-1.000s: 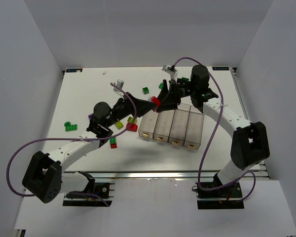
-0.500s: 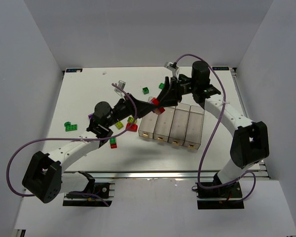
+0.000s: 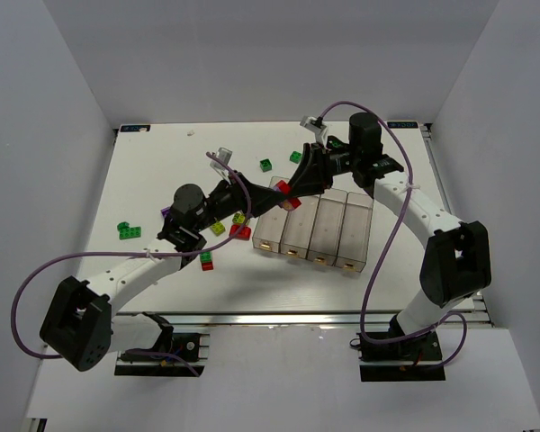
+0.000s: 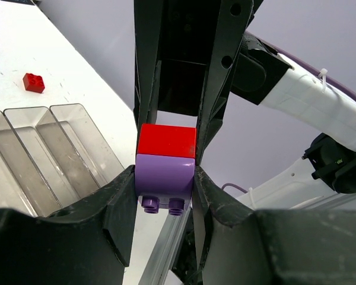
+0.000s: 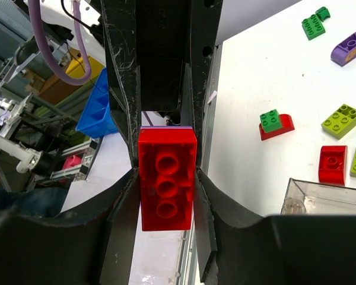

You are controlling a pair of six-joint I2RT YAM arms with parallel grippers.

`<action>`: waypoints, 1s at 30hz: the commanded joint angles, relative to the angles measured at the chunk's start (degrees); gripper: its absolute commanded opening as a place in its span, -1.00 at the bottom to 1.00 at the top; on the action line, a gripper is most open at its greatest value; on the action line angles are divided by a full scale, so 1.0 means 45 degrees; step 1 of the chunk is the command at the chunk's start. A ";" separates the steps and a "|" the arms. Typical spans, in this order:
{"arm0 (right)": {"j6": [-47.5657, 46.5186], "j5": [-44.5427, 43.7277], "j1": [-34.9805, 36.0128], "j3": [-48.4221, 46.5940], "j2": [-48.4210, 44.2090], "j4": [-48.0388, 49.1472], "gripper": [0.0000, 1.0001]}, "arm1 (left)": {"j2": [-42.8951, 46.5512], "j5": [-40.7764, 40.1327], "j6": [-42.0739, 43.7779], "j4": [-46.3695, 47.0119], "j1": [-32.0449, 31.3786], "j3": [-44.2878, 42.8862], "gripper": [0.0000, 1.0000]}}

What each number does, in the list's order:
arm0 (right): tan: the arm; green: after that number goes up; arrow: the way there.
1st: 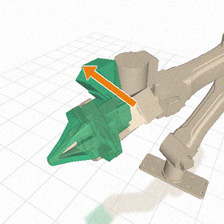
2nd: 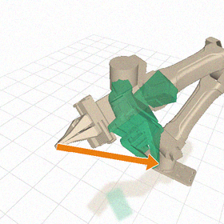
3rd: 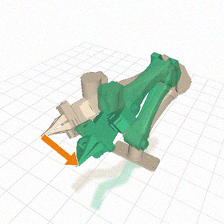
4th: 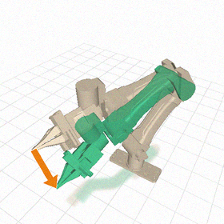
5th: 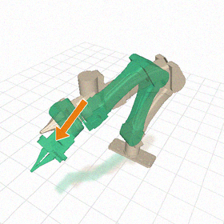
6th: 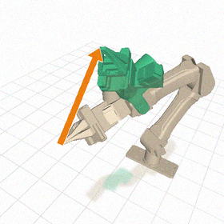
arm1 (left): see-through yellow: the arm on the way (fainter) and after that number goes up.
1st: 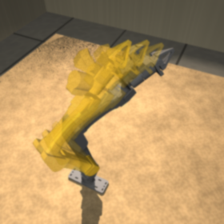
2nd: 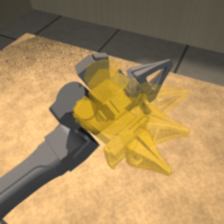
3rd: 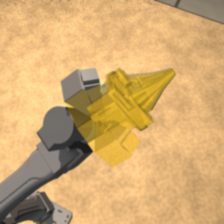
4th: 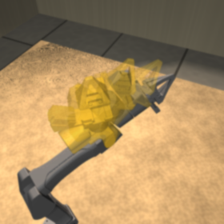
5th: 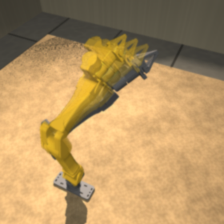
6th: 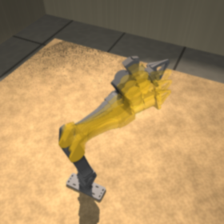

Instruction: Sort the legos into containers by color

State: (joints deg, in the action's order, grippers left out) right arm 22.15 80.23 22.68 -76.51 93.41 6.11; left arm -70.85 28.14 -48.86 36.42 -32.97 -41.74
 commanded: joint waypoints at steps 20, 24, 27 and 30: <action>-0.7556 -0.5969 -0.1660 -0.1944 0.0787 -0.7352 -1.00 | -0.0775 -0.2908 0.2028 -0.5703 0.0569 -0.1928 -0.71; -0.7715 -0.6772 -0.1680 -0.1222 0.0299 -0.6984 -1.00 | -0.2514 -0.4592 0.3178 -0.8692 0.0550 -0.3983 -0.69; -0.7696 -0.6988 -0.1660 -0.0869 0.0064 -0.6768 -1.00 | -0.3881 -0.5549 0.3843 -0.9924 0.0491 -0.5581 -0.59; -0.7735 -0.7261 -0.1661 -0.0772 0.0005 -0.6787 -1.00 | -0.5249 -0.6584 0.4352 -1.1276 0.0413 -0.7028 -0.39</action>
State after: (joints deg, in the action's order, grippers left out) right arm -10.44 50.37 15.11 -80.27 96.36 -24.25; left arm -92.07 5.80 -34.11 -4.12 -30.87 -67.46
